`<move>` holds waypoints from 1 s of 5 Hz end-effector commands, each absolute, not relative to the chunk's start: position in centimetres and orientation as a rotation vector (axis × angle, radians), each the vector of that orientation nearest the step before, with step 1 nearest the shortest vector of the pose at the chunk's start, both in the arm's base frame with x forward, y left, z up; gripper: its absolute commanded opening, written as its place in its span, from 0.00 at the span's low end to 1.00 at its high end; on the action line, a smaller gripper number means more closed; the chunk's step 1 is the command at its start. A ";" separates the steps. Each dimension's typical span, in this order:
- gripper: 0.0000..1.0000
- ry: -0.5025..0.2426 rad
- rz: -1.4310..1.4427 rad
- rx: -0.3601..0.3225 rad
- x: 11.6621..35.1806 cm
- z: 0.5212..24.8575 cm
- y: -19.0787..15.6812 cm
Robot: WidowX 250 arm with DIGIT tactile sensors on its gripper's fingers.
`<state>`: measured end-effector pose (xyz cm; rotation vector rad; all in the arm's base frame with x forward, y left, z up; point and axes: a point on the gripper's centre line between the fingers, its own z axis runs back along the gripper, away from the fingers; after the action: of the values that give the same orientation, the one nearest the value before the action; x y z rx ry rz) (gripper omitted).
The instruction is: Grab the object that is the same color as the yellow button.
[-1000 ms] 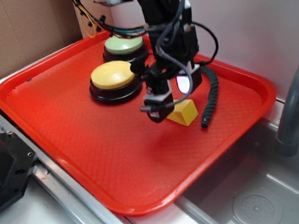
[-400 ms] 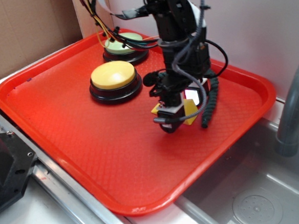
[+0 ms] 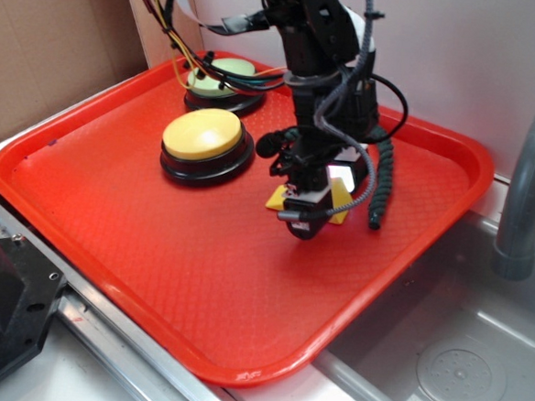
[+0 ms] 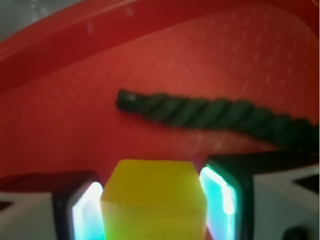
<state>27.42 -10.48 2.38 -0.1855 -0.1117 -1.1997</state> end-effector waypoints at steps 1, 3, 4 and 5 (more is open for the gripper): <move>0.00 -0.093 -0.731 -0.058 25.5 10.6 -7.4; 0.00 0.026 -0.233 -0.021 22.1 14.9 -4.2; 0.00 0.053 -0.114 -0.045 20.6 15.8 -3.0; 0.00 0.044 -0.059 -0.095 19.2 16.4 -2.1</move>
<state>18.71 -0.33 15.25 -0.0898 0.0808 -0.0707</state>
